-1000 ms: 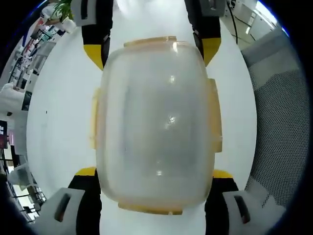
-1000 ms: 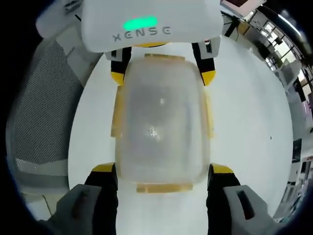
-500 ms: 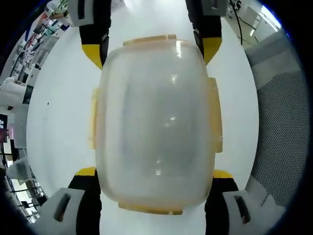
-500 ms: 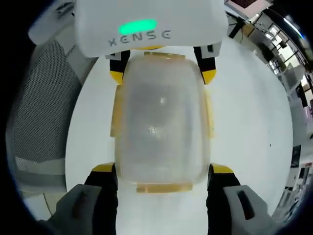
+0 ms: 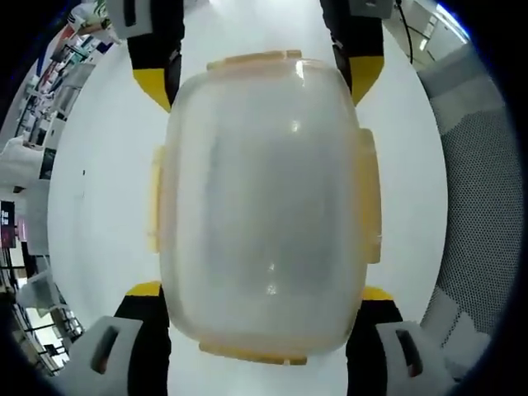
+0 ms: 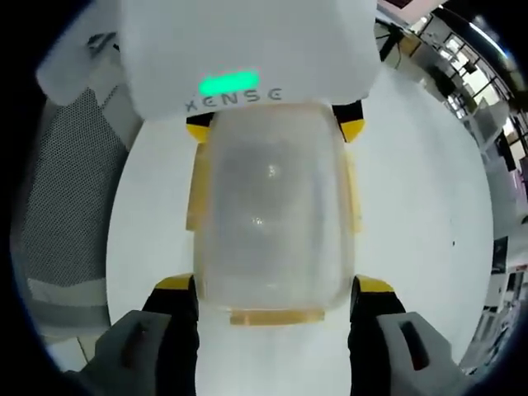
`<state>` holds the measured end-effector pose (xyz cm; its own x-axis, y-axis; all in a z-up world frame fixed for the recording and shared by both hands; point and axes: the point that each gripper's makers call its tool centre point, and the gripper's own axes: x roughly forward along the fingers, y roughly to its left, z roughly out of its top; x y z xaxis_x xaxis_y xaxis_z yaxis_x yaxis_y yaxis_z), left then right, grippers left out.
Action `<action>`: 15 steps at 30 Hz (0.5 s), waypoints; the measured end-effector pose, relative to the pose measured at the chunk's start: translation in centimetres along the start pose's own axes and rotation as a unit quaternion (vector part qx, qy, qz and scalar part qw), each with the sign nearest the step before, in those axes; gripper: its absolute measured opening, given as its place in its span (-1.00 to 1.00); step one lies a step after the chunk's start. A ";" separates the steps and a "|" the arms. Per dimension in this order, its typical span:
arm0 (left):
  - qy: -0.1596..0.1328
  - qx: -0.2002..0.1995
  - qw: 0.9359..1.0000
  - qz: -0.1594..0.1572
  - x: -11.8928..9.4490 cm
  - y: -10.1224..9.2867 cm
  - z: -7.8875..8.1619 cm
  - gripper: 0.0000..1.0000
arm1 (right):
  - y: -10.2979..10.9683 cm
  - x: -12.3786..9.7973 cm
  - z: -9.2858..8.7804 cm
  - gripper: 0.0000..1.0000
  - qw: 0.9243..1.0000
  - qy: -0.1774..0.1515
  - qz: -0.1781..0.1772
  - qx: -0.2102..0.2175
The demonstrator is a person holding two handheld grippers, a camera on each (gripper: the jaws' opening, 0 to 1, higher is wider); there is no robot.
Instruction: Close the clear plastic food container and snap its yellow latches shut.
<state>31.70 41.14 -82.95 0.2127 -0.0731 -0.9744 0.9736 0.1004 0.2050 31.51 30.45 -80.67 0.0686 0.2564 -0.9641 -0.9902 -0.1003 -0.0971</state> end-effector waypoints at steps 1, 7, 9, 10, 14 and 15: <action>-0.002 0.000 1.000 0.000 0.0 0.1 -0.1 0.73 | -0.1 0.0 0.0 0.43 1.000 0.000 -0.001 0.001; -0.004 0.009 1.000 -0.002 0.2 0.7 -0.3 0.73 | -0.5 0.1 0.3 0.43 1.000 0.004 -0.002 0.008; -0.006 0.011 1.000 -0.002 0.2 1.0 -0.3 0.73 | -0.7 0.2 0.3 0.43 1.000 0.005 -0.003 0.010; -0.007 0.012 1.000 -0.002 0.2 1.1 -0.3 0.73 | -0.8 0.2 0.4 0.43 1.000 0.005 -0.004 0.011; -0.005 0.020 1.000 -0.004 0.4 1.7 -0.5 0.73 | -1.3 0.2 0.5 0.43 1.000 0.001 -0.006 0.018; -0.005 0.021 1.000 -0.004 0.4 1.9 -0.5 0.74 | -1.4 0.3 0.5 0.43 1.000 0.001 -0.006 0.019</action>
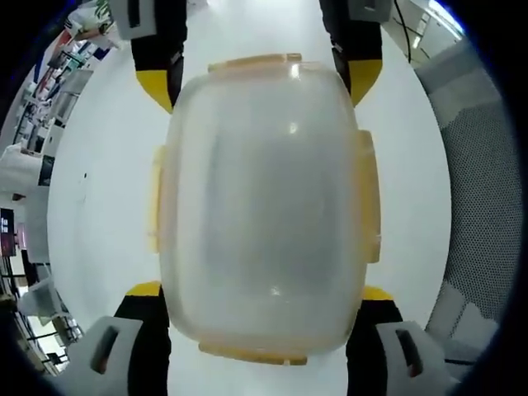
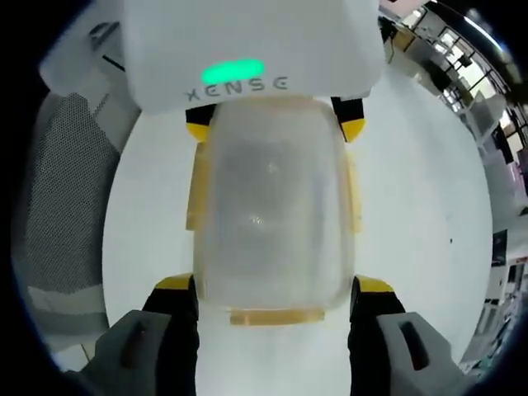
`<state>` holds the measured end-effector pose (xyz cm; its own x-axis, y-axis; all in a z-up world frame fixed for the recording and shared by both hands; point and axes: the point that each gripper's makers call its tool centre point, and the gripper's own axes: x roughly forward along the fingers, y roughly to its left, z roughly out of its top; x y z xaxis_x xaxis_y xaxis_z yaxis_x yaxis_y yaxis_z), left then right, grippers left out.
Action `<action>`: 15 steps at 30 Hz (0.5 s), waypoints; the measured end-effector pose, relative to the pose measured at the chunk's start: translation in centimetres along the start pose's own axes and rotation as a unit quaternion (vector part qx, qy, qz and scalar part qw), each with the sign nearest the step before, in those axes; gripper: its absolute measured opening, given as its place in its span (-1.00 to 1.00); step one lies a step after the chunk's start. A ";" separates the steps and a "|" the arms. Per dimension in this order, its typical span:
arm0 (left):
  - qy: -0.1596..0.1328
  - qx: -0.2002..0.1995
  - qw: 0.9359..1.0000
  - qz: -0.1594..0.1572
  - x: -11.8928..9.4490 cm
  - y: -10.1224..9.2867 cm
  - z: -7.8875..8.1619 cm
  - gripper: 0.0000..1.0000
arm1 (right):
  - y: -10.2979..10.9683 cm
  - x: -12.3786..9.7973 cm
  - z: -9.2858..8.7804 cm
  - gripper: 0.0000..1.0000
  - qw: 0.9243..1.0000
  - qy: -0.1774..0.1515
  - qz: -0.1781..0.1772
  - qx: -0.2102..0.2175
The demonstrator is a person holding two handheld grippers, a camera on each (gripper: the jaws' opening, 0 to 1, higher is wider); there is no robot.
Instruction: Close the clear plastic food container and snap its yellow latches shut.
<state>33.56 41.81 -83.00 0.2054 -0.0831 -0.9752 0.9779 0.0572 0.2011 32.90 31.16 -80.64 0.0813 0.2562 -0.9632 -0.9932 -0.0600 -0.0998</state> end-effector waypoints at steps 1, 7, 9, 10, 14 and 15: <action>0.001 0.002 1.000 0.000 0.0 0.2 0.0 0.74 | -0.1 0.0 0.0 0.43 1.000 0.000 -0.001 0.002; -0.002 0.006 1.000 -0.003 0.2 1.1 -0.1 0.74 | -0.9 0.1 0.2 0.43 1.000 -0.003 -0.001 0.006; -0.001 0.006 1.000 -0.003 0.3 1.4 -0.2 0.74 | -1.3 0.2 0.2 0.43 1.000 -0.001 -0.001 0.006; -0.001 0.006 1.000 -0.003 0.3 1.5 -0.2 0.74 | -1.5 0.2 0.2 0.43 1.000 -0.001 -0.002 0.006; 0.002 0.012 1.000 -0.004 0.4 2.1 -0.3 0.75 | -1.9 0.2 0.2 0.44 1.000 -0.001 -0.003 0.012; 0.001 0.014 1.000 -0.004 0.4 2.3 -0.3 0.75 | -2.1 0.3 0.2 0.44 1.000 -0.001 -0.004 0.013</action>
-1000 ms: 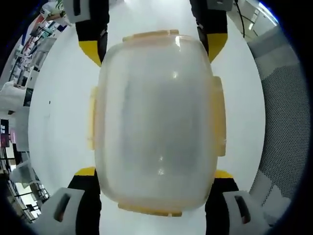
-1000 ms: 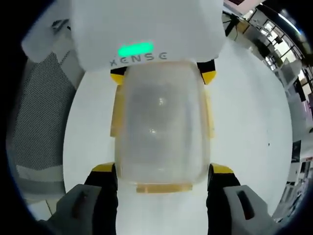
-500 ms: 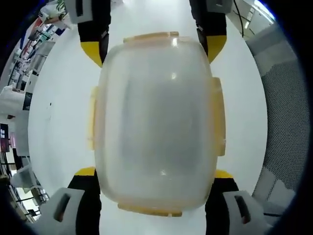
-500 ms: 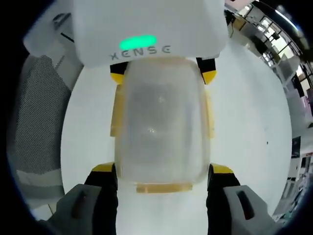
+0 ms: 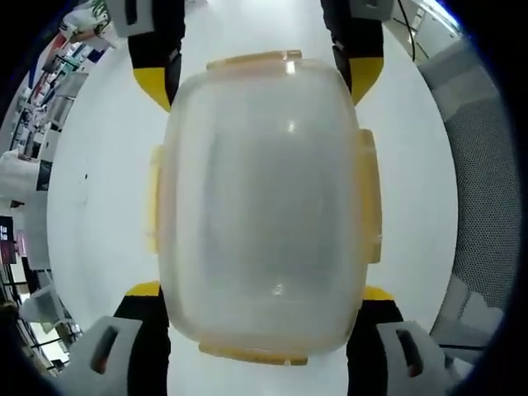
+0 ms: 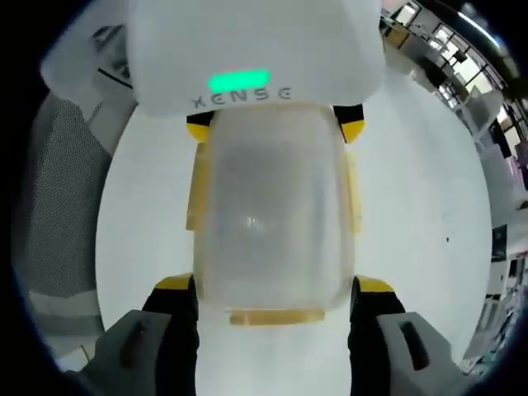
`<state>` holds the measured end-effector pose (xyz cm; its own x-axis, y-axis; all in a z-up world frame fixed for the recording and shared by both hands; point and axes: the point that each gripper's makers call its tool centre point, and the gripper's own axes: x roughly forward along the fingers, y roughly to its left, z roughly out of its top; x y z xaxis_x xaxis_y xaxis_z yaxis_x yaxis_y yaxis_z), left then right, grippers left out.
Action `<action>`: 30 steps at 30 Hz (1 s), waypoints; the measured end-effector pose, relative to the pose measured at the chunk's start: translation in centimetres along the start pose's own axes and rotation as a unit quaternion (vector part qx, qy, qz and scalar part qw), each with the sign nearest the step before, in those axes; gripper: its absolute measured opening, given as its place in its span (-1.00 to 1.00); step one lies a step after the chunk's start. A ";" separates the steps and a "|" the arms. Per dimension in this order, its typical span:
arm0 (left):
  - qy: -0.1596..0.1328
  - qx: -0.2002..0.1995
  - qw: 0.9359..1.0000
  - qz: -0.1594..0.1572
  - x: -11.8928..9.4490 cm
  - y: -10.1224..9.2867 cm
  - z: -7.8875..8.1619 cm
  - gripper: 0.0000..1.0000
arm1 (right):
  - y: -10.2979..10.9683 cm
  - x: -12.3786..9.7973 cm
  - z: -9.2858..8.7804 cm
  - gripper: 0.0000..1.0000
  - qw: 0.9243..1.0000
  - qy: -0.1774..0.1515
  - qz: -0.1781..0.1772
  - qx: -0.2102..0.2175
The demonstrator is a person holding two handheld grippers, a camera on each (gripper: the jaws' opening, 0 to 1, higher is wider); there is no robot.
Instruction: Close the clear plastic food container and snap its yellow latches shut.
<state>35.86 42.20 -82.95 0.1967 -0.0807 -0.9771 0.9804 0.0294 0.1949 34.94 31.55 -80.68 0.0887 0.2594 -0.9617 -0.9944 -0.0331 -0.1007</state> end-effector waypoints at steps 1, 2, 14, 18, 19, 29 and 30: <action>0.000 0.001 1.000 0.000 0.0 0.1 0.0 0.75 | -0.2 0.0 0.0 0.44 1.000 -0.001 0.000 0.001; 0.000 0.002 1.000 0.000 0.0 0.2 0.0 0.75 | -0.3 0.1 0.0 0.44 1.000 -0.002 -0.001 0.002; -0.001 0.007 1.000 -0.006 0.5 1.8 0.1 0.76 | -1.8 0.2 -0.2 0.44 1.000 0.000 -0.001 0.007; -0.003 0.003 1.000 -0.006 0.6 2.2 0.0 0.77 | -2.2 0.2 -0.2 0.44 1.000 -0.004 -0.001 0.006; -0.002 0.004 1.000 -0.007 0.7 2.3 0.0 0.77 | -2.4 0.2 -0.2 0.44 1.000 -0.005 -0.001 0.006; 0.003 0.021 1.000 -0.014 1.0 3.7 -0.1 0.79 | -3.2 0.4 -0.2 0.45 1.000 -0.008 -0.012 0.023; 0.003 0.021 1.000 -0.014 1.1 3.7 0.0 0.79 | -3.3 0.4 -0.2 0.45 1.000 -0.007 -0.013 0.023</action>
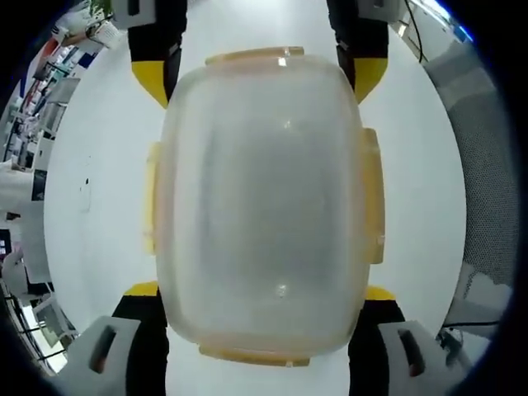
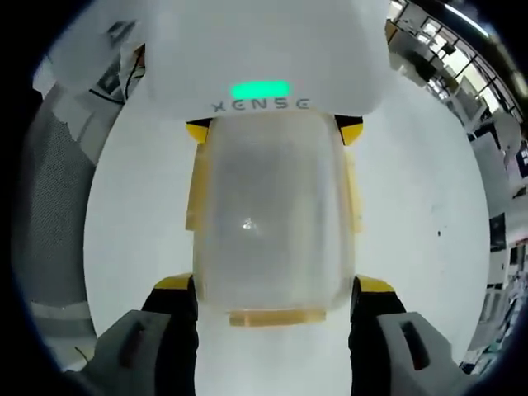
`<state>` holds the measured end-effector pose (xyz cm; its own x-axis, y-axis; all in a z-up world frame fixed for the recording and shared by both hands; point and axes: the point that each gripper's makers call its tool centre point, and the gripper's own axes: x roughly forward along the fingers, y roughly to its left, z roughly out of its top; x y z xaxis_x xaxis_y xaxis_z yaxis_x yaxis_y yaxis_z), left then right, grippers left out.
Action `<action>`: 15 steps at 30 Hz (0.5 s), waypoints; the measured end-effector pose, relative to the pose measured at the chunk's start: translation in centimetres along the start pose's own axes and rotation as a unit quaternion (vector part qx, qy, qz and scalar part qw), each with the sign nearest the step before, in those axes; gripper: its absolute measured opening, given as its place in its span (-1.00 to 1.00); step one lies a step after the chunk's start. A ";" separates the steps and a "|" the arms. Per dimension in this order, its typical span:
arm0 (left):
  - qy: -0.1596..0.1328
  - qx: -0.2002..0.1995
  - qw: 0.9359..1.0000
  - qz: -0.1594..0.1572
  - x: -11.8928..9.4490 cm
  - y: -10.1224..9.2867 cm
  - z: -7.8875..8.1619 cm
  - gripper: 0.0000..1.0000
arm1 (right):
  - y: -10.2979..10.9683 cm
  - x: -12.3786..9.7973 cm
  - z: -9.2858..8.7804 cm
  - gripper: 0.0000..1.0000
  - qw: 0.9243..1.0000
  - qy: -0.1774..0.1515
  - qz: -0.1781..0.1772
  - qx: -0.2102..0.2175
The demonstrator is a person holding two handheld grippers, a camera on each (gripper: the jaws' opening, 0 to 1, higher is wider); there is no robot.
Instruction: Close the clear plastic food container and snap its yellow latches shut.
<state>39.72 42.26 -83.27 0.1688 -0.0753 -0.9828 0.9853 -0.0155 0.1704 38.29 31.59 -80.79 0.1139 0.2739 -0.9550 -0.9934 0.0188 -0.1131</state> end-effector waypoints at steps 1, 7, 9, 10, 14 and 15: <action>-0.001 0.000 1.000 -0.001 0.0 0.1 0.0 0.79 | 0.0 0.0 0.0 0.45 1.000 0.000 0.000 0.000; -0.003 0.000 1.000 -0.001 0.1 0.4 0.1 0.79 | -0.5 0.0 -0.1 0.45 1.000 -0.002 -0.001 0.003; -0.002 0.002 1.000 -0.001 0.1 0.5 0.1 0.79 | -0.5 0.0 -0.1 0.46 1.000 -0.004 -0.001 0.006; 0.000 0.003 1.000 -0.001 0.1 0.5 0.1 0.79 | -0.6 0.0 -0.1 0.46 1.000 -0.004 -0.001 0.007; 0.002 0.005 1.000 -0.002 0.2 0.7 0.1 0.79 | -0.5 0.0 -0.1 0.46 1.000 -0.006 -0.002 0.011; 0.002 0.005 1.000 -0.002 0.2 0.7 0.1 0.79 | -0.5 0.0 -0.1 0.46 1.000 -0.007 -0.002 0.011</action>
<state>40.43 42.13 -83.32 0.1657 -0.0715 -0.9836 0.9855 -0.0260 0.1679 38.82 31.50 -80.72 0.1183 0.2873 -0.9505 -0.9929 0.0419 -0.1109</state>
